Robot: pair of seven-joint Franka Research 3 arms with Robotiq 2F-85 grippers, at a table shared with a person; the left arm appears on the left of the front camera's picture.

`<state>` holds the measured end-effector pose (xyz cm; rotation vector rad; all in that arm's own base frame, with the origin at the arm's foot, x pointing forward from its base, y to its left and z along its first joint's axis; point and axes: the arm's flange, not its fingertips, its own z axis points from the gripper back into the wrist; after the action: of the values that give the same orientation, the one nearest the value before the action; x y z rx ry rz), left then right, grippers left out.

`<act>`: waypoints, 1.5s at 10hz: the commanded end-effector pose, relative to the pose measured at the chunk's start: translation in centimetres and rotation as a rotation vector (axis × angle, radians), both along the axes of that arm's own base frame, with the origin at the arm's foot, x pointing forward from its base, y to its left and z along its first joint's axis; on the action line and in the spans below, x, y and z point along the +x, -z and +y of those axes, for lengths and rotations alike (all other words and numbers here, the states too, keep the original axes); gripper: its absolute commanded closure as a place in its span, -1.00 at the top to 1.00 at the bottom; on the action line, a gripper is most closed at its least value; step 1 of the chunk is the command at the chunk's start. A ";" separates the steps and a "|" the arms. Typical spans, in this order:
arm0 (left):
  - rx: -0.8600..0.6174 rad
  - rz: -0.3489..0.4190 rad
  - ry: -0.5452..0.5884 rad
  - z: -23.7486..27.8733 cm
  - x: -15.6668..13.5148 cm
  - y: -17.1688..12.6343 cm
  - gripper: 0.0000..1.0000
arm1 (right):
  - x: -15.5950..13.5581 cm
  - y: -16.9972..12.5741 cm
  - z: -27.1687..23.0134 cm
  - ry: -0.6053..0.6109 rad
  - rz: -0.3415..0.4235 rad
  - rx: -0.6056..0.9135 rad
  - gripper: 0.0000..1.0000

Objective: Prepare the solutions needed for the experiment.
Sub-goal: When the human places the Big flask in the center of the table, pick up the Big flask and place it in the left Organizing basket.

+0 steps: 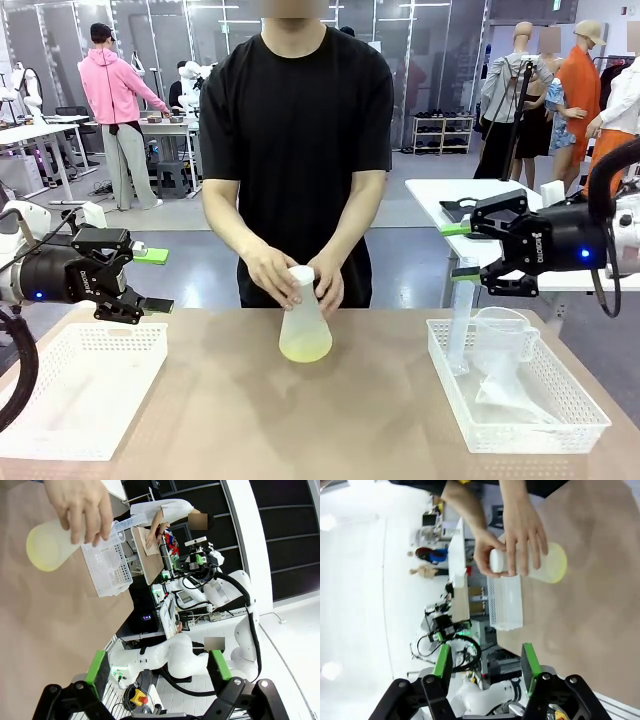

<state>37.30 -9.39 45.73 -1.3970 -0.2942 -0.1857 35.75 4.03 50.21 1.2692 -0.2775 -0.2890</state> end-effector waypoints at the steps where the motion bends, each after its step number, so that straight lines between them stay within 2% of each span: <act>1: -0.016 -0.002 0.006 -0.1 0.0 -0.1 1.00 | -0.2 3.7 -1.2 -0.153 -0.003 0.069 0.40; 3: -0.016 -0.002 0.006 -0.1 0.0 -0.1 1.00 | 0.6 4.8 -1.8 -0.222 0.071 0.122 0.40; 5: -0.016 -0.002 0.006 -0.1 0.0 -0.1 1.00 | 1.2 5.7 -2.2 -0.246 0.039 0.146 0.40; 8: -0.016 -0.002 0.006 -0.1 0.0 -0.1 1.00 | 1.3 5.9 -2.2 -0.230 0.037 0.122 0.40; 10: -0.016 -0.002 0.006 -0.1 0.0 -0.1 1.00 | 1.4 5.8 -2.0 -0.279 0.042 0.079 0.40; 11: -0.016 -0.002 0.006 -0.1 0.0 -0.1 1.00 | 1.2 5.7 -2.2 -0.227 0.057 0.144 0.40; 15: -0.016 -0.002 0.006 -0.1 0.0 -0.1 1.00 | 1.2 5.7 -2.2 -0.227 0.057 0.144 0.40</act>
<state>37.30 -9.39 45.73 -1.3971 -0.2942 -0.1857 36.86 1.82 44.39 1.4038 -0.0601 -0.1470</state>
